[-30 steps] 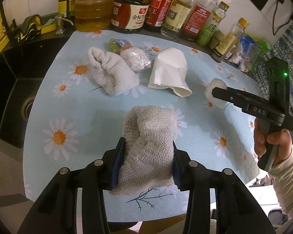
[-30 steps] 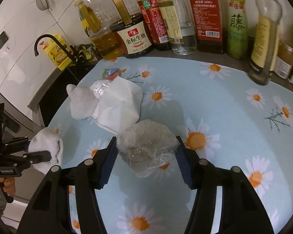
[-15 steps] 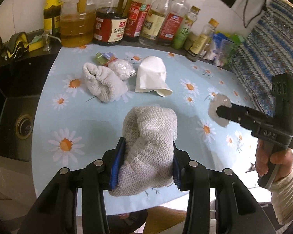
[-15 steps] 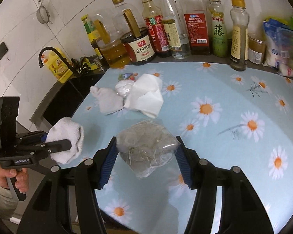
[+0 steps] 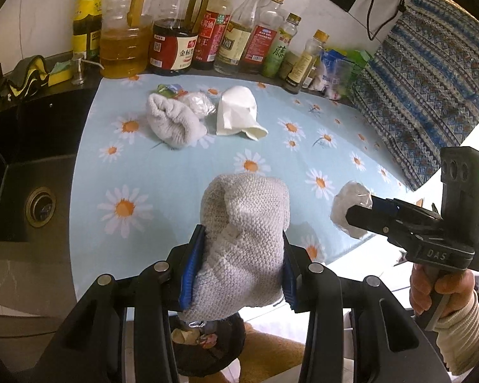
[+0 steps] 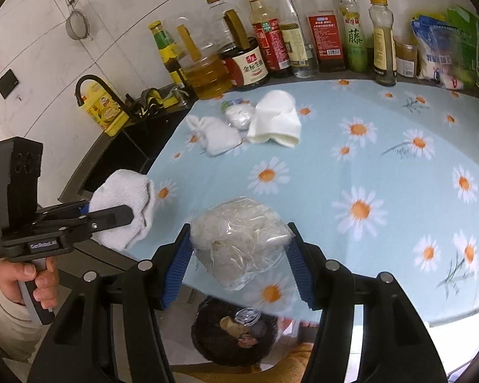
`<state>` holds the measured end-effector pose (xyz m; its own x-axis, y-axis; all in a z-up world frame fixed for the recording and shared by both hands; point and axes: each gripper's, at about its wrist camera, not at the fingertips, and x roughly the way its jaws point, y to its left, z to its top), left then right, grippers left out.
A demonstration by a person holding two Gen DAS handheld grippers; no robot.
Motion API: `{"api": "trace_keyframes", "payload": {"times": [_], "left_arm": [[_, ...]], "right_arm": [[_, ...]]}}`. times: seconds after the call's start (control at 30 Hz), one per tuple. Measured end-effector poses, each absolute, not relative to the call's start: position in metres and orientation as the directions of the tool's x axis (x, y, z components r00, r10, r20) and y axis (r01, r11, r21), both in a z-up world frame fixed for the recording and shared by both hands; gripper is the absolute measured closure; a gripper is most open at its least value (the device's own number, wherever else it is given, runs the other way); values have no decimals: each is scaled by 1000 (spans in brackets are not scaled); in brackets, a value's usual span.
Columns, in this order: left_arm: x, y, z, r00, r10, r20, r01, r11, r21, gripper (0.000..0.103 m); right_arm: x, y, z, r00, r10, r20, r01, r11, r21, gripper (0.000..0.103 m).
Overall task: Collect trash
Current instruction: 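Carry the grey cloth and plastic bag down to the trash bin with both tools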
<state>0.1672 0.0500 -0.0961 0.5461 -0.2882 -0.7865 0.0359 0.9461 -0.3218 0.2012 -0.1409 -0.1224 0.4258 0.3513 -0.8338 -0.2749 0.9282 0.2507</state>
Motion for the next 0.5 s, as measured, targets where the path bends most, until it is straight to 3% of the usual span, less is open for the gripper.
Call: {"api": "trace_keyframes", "payload": {"times": [0.5], "left_arm": [[108,65,-118,501,-332,-799,69,936,-346,63]], "right_arm": [[138,-105,-144,409,349,-843,-231,934,274,45]]}}
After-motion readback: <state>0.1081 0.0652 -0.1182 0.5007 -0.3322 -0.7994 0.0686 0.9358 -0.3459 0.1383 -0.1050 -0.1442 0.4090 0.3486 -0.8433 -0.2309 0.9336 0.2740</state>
